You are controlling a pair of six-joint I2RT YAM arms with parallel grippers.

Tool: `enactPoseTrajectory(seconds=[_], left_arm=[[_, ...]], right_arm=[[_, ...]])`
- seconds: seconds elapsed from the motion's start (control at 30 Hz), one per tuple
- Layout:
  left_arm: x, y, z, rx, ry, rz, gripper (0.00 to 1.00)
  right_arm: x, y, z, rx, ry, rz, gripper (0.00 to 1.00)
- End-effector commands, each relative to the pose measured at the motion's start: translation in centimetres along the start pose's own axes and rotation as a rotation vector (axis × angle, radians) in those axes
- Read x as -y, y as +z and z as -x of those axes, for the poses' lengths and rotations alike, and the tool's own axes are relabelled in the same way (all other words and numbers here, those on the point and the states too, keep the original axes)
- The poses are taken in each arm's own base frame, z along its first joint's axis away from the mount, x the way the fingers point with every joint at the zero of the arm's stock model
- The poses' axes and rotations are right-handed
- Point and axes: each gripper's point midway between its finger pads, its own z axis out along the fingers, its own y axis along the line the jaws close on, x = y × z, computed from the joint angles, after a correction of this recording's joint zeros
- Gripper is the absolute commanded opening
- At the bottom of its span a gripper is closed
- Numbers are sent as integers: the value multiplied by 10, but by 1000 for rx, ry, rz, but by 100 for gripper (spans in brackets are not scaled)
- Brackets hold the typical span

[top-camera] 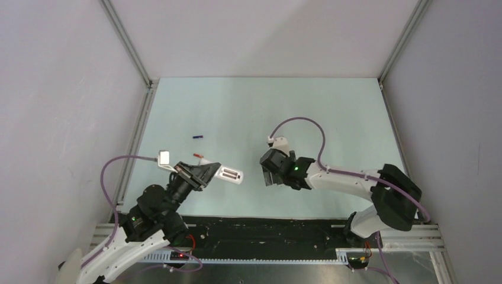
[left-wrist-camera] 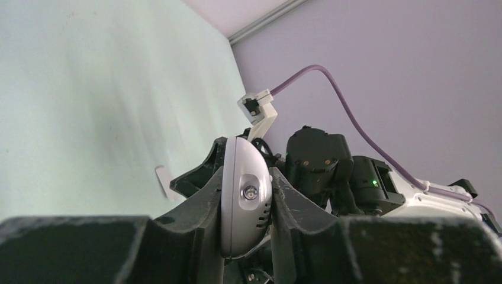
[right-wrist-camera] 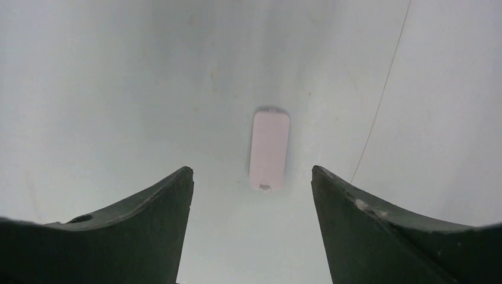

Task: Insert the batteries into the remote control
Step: Move the battery cover to the center of the board, then pick up the battery from the center of the board.

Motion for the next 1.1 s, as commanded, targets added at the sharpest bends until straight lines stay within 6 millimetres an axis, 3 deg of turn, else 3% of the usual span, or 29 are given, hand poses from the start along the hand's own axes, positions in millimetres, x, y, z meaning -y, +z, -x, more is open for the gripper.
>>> enactPoseTrajectory(seconds=[0.0, 0.17, 0.23, 0.37, 0.4, 0.43, 0.47, 0.5, 0.53, 0.57, 0.6, 0.63, 0.67, 0.7, 0.73, 0.93, 1.07], left_arm=[[13, -4, 23, 62, 92, 0, 0], [29, -9, 25, 38, 105, -56, 0], [41, -14, 25, 16, 122, -99, 0], [63, -20, 23, -33, 153, -172, 0], [69, -22, 25, -35, 158, -187, 0], [71, -23, 24, -48, 162, -196, 0], [75, -24, 25, -49, 163, -205, 0], [76, -24, 24, -56, 162, -211, 0], [77, -25, 24, -56, 160, -215, 0], [79, -26, 24, -57, 156, -221, 0], [79, -26, 25, -57, 153, -223, 0], [79, -27, 25, -57, 151, -227, 0], [80, -28, 25, -57, 151, -230, 0], [81, -29, 26, -55, 151, -235, 0], [82, -30, 27, -51, 151, -240, 0], [86, -34, 31, -40, 152, -256, 1], [83, -32, 27, -52, 152, -250, 1]], right_arm=[[-3, -13, 50, 114, 62, 118, 76], [-31, 3, 89, 163, -30, 253, 71], [-58, 5, 117, 203, -151, 307, 70], [-112, 21, 147, 202, -304, 403, 69], [-124, 36, 138, 163, -329, 432, 69], [-141, 28, 160, 201, -343, 491, 70], [-148, 47, 149, 155, -367, 494, 71], [-164, 40, 170, 195, -384, 536, 73], [-170, 58, 160, 152, -409, 535, 74], [-182, 52, 175, 180, -430, 560, 75], [-188, 68, 168, 152, -442, 562, 77], [-199, 59, 184, 190, -466, 592, 78], [-205, 74, 176, 165, -481, 599, 78], [-215, 65, 189, 193, -493, 635, 78], [-224, 69, 194, 204, -499, 651, 78], [-262, 78, 187, 244, -569, 729, 77], [-276, 85, 181, 273, -592, 729, 73]])
